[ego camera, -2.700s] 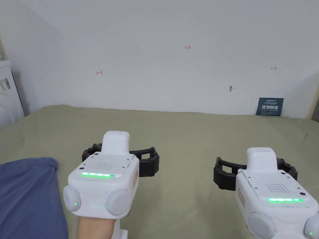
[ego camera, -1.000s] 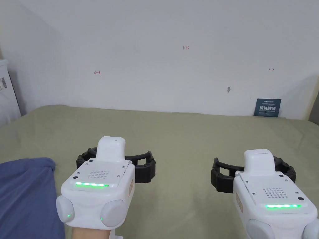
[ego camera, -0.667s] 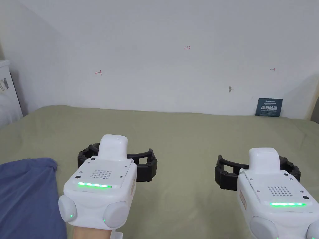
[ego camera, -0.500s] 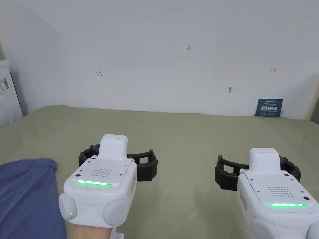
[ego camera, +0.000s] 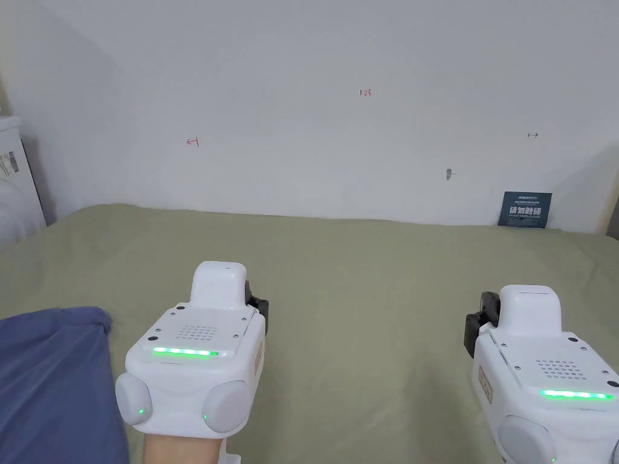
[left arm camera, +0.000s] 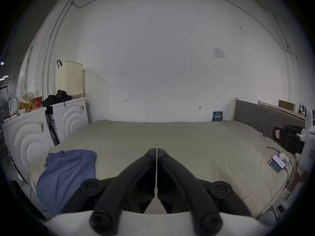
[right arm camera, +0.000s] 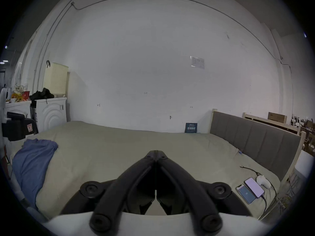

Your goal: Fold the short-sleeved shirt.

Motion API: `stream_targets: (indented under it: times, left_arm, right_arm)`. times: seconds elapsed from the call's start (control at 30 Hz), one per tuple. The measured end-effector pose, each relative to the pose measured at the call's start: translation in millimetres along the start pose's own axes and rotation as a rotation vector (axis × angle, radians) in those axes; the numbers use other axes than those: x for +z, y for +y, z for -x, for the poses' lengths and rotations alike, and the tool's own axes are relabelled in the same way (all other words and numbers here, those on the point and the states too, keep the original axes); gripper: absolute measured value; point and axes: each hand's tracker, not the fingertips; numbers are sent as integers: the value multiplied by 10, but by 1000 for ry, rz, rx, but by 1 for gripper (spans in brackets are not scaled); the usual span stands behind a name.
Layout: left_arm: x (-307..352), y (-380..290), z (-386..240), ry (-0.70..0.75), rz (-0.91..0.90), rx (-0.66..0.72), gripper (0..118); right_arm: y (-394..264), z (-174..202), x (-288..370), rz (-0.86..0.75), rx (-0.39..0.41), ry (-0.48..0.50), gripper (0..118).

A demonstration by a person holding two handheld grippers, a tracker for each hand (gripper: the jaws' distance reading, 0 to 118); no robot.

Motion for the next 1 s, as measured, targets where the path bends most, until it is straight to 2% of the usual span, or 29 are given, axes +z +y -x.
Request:
stream_targets:
  times: [0.2,0.3,0.4,0.57,0.77,0.83,1.0]
  left_arm:
    - [-77,4,211,42,19,7,2]
    - [-64,24,493,106,38,44,2]
    - [42,29,875,208,40,64,2]
    - [446,-32,1695,413,47,86,2]
    - [1094,-163,2535,635,74,128,2]
    - [1243,-214,2733,694,85,129,2]
    - [1490,-335,3022,750,101,169,2]
  right_arm:
    - [-65,105,-146,13,35,16,0]
    - [-46,361,-270,22,42,91,0]
    - [20,812,-360,13,49,208,0]
    - [43,1776,-431,12,27,441,0]
    - [50,2836,-256,8,43,682,0]
    - [31,3096,-183,-2,71,731,0]
    - [11,3474,-60,3,67,809,0]
